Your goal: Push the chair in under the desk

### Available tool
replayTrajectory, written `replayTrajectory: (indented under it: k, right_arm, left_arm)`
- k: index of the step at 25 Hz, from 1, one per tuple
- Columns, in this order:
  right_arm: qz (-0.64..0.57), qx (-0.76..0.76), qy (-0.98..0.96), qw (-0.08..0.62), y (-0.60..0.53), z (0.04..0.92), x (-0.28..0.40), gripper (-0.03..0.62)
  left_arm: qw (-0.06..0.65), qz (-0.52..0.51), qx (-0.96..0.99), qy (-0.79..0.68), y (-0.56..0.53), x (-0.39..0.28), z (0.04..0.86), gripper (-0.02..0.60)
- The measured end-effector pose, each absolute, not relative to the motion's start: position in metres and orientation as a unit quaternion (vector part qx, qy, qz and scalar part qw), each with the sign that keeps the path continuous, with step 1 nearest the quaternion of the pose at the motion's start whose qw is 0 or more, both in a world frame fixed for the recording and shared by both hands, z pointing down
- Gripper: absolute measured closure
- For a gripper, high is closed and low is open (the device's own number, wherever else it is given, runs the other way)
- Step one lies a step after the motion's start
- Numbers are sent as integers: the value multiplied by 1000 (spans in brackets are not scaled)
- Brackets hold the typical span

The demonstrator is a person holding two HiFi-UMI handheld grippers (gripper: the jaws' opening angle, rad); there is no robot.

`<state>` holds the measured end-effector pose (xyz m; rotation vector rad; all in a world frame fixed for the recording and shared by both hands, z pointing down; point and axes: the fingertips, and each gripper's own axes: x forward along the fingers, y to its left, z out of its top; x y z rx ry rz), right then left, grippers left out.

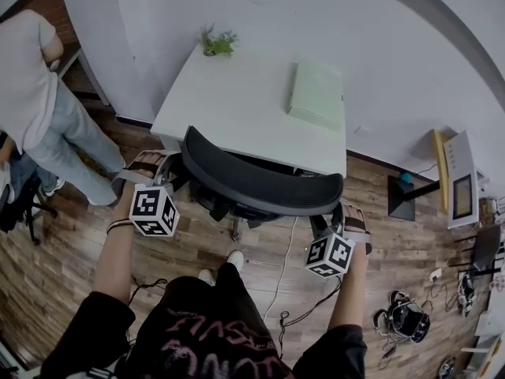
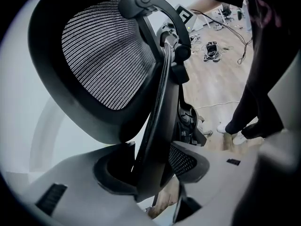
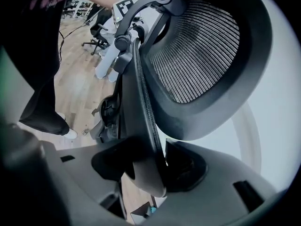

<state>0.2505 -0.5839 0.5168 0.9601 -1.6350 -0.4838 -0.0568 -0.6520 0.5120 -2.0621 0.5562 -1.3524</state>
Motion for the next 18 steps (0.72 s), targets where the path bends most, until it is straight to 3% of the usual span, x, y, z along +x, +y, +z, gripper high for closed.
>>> replayTrajectory:
  k: [18]
  right_arm:
    - [-230, 442, -674, 545, -580, 512, 255, 361]
  left_arm:
    - [307, -517, -770, 211, -646, -61, 509, 351]
